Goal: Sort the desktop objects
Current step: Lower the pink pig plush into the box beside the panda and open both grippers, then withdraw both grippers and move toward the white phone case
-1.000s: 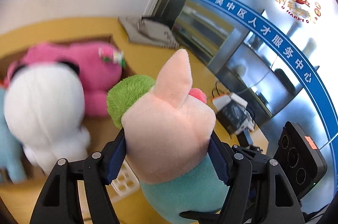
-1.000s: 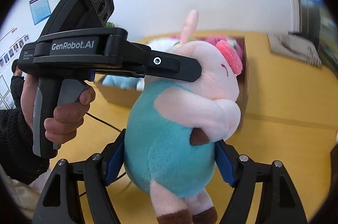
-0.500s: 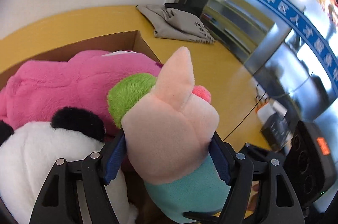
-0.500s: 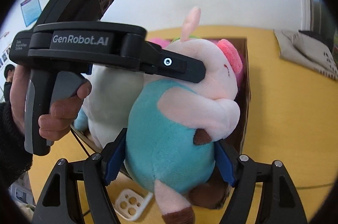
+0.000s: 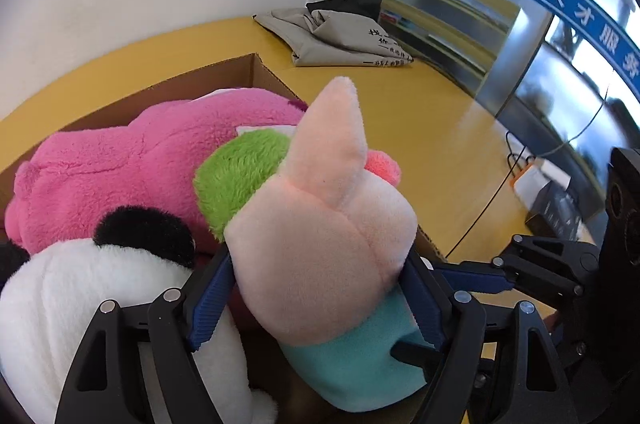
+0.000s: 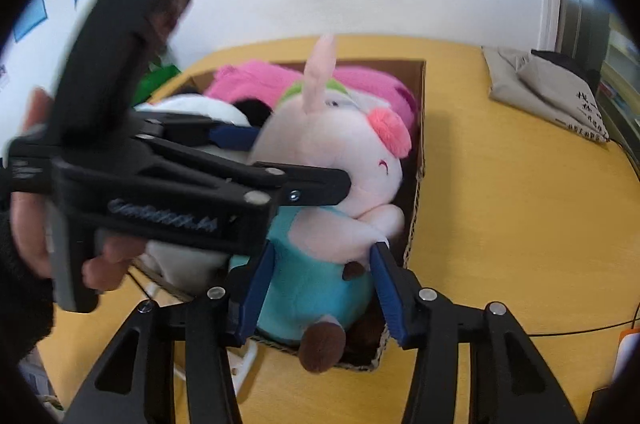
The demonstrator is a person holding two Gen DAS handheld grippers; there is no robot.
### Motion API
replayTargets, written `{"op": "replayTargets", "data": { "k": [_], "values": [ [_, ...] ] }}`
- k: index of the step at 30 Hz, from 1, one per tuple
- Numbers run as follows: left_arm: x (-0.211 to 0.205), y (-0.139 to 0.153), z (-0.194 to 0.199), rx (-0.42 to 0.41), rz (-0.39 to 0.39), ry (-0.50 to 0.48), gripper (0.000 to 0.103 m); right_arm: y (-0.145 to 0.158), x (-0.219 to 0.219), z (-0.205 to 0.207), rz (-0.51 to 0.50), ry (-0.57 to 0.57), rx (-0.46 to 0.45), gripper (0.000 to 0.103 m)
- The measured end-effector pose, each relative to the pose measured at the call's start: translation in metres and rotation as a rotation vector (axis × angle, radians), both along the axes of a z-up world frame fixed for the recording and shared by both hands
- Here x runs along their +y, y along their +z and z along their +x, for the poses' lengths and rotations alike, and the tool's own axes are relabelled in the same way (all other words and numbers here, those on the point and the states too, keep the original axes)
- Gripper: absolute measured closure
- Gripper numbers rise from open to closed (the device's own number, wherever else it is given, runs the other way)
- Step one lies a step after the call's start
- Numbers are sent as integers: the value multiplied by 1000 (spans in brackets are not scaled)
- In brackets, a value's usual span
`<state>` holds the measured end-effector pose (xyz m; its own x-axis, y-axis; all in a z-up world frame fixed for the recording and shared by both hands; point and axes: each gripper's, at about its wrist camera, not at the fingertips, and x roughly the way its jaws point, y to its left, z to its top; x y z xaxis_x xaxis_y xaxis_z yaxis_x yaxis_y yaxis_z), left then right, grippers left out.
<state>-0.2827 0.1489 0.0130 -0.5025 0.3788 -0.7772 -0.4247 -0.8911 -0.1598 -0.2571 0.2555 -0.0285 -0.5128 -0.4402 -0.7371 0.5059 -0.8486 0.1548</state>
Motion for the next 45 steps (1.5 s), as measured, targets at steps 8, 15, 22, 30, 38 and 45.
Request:
{"op": "replayTargets", "data": {
  "k": [8,15,22,30,38,45],
  "values": [
    [-25,40,5,62,110,53,21,3,2,10,-7,3,-35,54],
    [-26,19,-24,20,11,117,20,1,2,11,-11,-1,-28,53],
    [-19,6,-25,59,-96,107,18,5,2,17,-43,-40,-58,44],
    [-45,45,16,69,0,187,19,35,3,76,-56,-76,48,24],
    [-134,76,162,213,-27,320,0,53,7,134,-202,-95,73,19],
    [-191,23,245,128,-167,558,0,45,-15,160,-127,-143,93,18]
  ]
}}
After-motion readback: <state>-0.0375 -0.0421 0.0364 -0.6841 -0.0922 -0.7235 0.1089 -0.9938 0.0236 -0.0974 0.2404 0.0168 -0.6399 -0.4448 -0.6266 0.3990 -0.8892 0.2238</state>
